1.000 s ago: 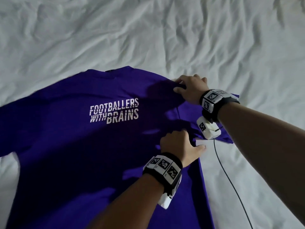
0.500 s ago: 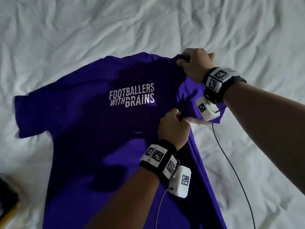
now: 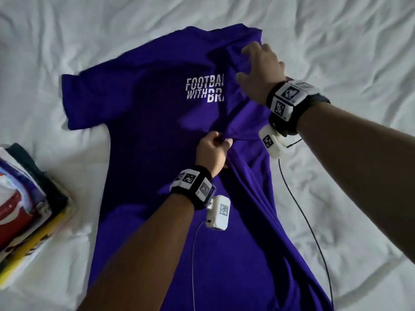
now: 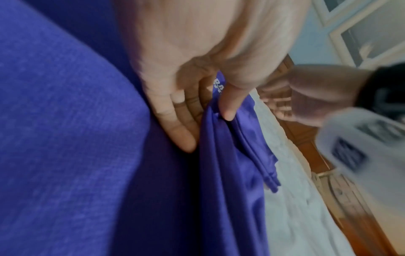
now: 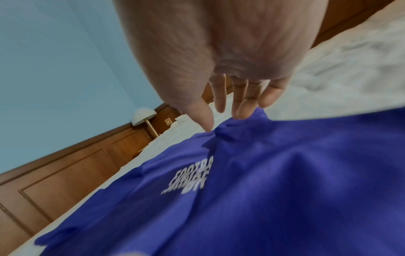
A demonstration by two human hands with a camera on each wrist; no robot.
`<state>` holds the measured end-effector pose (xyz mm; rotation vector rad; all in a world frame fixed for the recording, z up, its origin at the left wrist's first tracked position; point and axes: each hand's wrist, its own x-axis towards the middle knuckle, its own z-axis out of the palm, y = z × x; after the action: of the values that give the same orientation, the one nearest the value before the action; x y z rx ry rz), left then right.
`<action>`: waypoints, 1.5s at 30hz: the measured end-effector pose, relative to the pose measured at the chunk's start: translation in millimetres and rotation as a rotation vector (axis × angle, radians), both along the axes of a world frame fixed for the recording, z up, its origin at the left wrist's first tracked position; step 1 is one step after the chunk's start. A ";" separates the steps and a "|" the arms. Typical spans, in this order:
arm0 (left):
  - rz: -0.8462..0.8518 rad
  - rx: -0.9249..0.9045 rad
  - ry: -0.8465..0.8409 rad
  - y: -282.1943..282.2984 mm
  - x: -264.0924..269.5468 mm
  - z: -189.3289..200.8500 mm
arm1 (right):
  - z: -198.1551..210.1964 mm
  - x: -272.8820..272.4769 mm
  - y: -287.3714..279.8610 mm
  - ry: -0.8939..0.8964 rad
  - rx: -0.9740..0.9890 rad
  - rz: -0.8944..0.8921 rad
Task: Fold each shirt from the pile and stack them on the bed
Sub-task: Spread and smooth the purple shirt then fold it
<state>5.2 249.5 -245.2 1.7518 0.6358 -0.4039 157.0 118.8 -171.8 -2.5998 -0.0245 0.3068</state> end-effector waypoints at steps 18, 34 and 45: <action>-0.298 -0.024 0.192 -31.1 -168.1 35.4 | 14.1 -387.7 -66.7 0.353 -0.270 -0.184; -0.203 -0.098 0.164 -29.5 -202.3 53.6 | 56.8 -429.5 6.1 0.239 -0.301 0.115; -0.274 0.051 0.029 6.9 -234.7 32.5 | 51.3 -466.5 27.3 0.493 -0.329 0.163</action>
<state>-229.5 256.4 -212.8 1.8909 0.4294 -0.6068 -309.5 146.1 -120.5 -2.7684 -0.0135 1.0821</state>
